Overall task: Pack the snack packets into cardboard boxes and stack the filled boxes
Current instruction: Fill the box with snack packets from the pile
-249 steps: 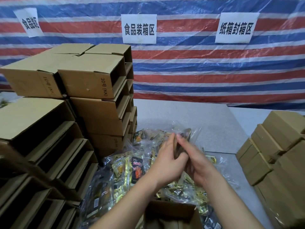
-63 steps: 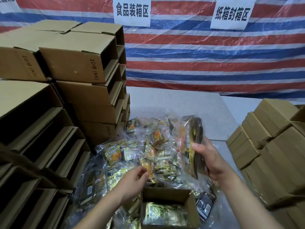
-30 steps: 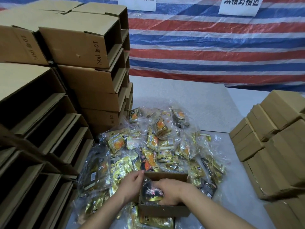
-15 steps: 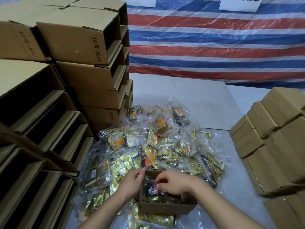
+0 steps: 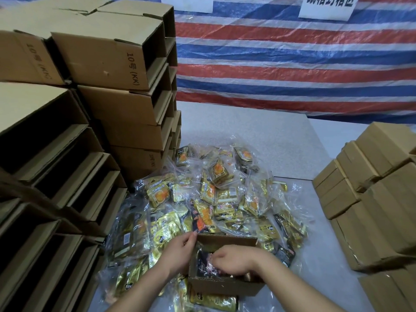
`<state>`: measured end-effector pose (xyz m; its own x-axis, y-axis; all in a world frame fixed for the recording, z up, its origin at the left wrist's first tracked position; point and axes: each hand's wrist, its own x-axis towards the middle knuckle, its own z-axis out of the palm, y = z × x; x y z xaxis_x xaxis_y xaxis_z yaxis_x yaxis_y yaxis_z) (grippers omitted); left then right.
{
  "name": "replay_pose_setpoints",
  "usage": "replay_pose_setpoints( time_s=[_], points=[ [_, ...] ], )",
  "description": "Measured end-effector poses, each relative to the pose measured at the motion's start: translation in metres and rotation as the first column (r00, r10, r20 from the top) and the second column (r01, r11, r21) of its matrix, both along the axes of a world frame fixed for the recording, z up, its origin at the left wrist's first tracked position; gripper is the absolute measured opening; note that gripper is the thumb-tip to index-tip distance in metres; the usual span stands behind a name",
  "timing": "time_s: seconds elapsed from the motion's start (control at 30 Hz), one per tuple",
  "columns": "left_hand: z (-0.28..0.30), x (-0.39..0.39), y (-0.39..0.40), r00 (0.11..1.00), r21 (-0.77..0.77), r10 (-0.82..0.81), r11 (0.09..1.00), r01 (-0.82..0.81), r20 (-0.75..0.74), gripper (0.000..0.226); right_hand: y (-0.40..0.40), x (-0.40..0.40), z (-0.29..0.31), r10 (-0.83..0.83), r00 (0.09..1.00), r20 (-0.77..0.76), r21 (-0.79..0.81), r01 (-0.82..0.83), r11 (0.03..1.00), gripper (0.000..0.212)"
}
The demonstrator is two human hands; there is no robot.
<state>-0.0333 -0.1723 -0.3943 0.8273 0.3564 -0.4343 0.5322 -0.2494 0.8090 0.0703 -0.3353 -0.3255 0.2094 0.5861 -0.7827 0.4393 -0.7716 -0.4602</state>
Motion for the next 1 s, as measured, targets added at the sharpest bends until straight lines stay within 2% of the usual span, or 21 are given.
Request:
replay_pose_setpoints(
  time_s=[0.07, 0.23, 0.37, 0.43, 0.53, 0.6, 0.67, 0.77, 0.87, 0.93, 1.0],
  points=[
    [0.001, 0.000, 0.000, 1.000, 0.000, 0.008, 1.000, -0.008, 0.002, 0.036, -0.012, 0.010, 0.002, -0.003, 0.999, 0.052, -0.037, 0.005, 0.999, 0.039],
    [0.005, 0.001, -0.004, 0.999, 0.062, -0.040, 0.997, 0.039, 0.012, 0.030, -0.015, 0.004, -0.002, 0.165, 0.983, 0.078, -0.282, -0.137, 0.950, 0.056],
    [0.006, 0.004, -0.007, 1.000, 0.029, -0.008, 1.000, 0.009, -0.007, 0.027, -0.015, -0.001, 0.002, 0.126, 0.985, 0.119, -0.253, -0.093, 0.963, 0.062],
    [0.005, 0.004, -0.005, 1.000, 0.028, -0.014, 1.000, 0.015, -0.021, 0.028, -0.019, -0.002, 0.008, 0.093, 0.979, 0.182, -0.177, -0.060, 0.982, 0.054],
    [0.003, 0.005, -0.002, 0.999, 0.060, -0.030, 0.998, 0.032, -0.033, 0.032, -0.018, -0.004, 0.024, -0.137, 0.920, 0.368, 0.155, 0.084, 0.984, 0.030],
    [0.002, 0.005, -0.001, 0.999, 0.059, -0.026, 0.998, 0.029, -0.039, 0.034, -0.014, -0.001, 0.035, -0.244, 0.818, 0.520, 0.356, 0.052, 0.933, 0.017],
    [0.002, 0.005, -0.001, 0.999, 0.060, -0.020, 0.998, 0.022, -0.046, 0.035, -0.009, 0.009, 0.040, -0.241, 0.743, 0.624, 0.416, -0.055, 0.907, 0.022],
    [0.003, 0.005, -0.001, 0.999, 0.053, -0.016, 0.998, 0.018, -0.043, 0.033, -0.003, 0.020, 0.035, -0.087, 0.750, 0.656, 0.254, -0.110, 0.961, 0.034],
    [0.006, 0.004, -0.002, 0.999, 0.027, 0.007, 1.000, -0.006, -0.035, 0.030, -0.002, 0.022, 0.021, 0.064, 0.791, 0.609, 0.038, -0.110, 0.993, 0.025],
    [0.009, 0.004, -0.004, 0.999, 0.002, 0.015, 1.000, -0.015, -0.041, 0.030, -0.006, 0.022, 0.012, 0.101, 0.809, 0.578, -0.012, -0.116, 0.993, 0.026],
    [0.014, 0.004, -0.006, 0.999, -0.003, 0.020, 1.000, -0.021, -0.049, 0.032, -0.009, 0.022, 0.008, 0.090, 0.817, 0.570, 0.003, -0.111, 0.994, 0.028]
  ],
)
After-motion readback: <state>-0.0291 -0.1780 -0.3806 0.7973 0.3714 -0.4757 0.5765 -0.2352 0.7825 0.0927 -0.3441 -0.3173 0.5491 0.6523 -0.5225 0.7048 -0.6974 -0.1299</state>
